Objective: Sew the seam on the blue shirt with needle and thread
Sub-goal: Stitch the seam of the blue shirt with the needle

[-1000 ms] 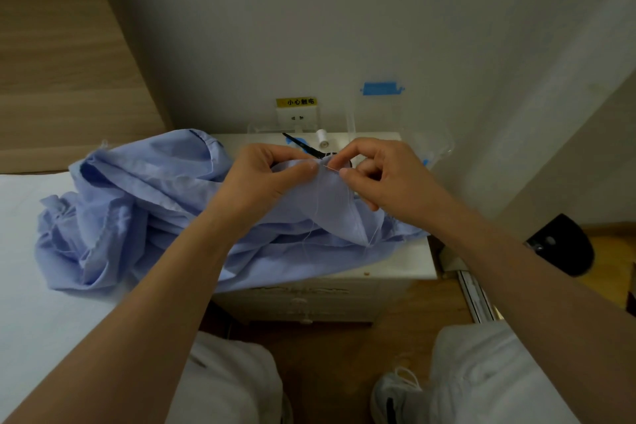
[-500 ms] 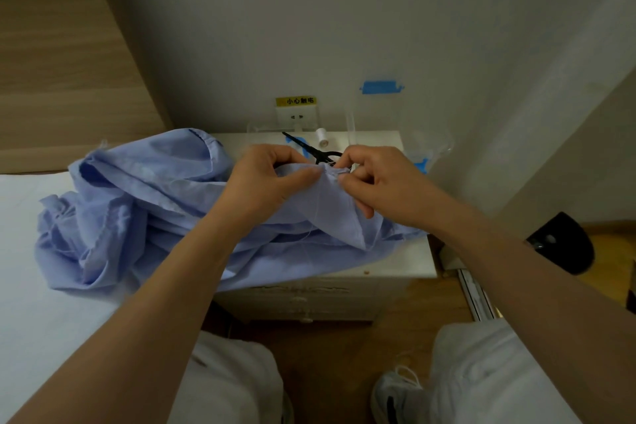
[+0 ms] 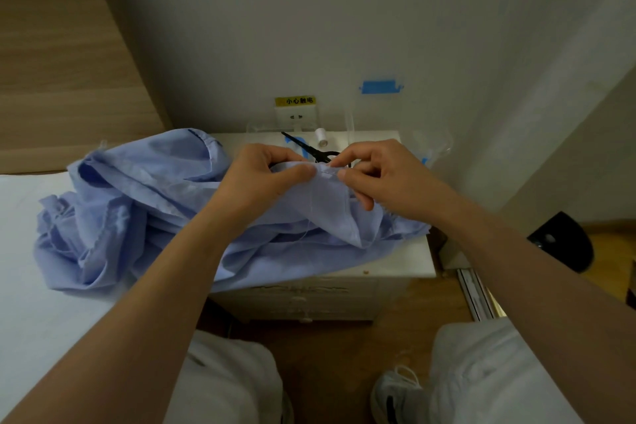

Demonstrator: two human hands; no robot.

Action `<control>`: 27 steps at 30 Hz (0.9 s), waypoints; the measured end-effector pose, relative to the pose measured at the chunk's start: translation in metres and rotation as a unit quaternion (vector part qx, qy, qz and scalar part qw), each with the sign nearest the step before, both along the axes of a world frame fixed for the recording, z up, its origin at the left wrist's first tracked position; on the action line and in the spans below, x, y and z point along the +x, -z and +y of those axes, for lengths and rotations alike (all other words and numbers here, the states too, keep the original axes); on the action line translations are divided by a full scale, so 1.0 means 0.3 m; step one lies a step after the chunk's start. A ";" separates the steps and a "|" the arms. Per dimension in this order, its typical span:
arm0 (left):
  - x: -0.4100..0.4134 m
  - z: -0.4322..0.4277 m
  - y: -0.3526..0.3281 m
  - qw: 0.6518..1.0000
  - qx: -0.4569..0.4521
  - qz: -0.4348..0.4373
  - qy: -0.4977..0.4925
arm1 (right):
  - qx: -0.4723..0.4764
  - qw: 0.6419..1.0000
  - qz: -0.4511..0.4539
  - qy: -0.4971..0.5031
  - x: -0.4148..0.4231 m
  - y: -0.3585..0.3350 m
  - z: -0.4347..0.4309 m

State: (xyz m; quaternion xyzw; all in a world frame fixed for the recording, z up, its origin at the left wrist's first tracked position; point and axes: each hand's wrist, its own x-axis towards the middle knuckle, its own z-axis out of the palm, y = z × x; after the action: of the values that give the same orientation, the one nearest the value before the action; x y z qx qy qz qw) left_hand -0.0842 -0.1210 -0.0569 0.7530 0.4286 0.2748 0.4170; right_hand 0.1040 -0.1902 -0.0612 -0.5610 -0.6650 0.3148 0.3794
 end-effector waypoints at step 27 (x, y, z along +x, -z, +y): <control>-0.022 0.011 -0.009 0.981 -0.174 -0.053 0.064 | -0.055 0.991 0.120 -0.024 -0.010 -0.016 -0.005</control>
State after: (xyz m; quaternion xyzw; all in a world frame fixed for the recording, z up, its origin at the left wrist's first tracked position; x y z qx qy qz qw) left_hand -0.0907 -0.1177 -0.0542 0.6790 0.3980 0.2087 0.5805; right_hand 0.1009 -0.1917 -0.0564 -0.5233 -0.6093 0.4251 0.4174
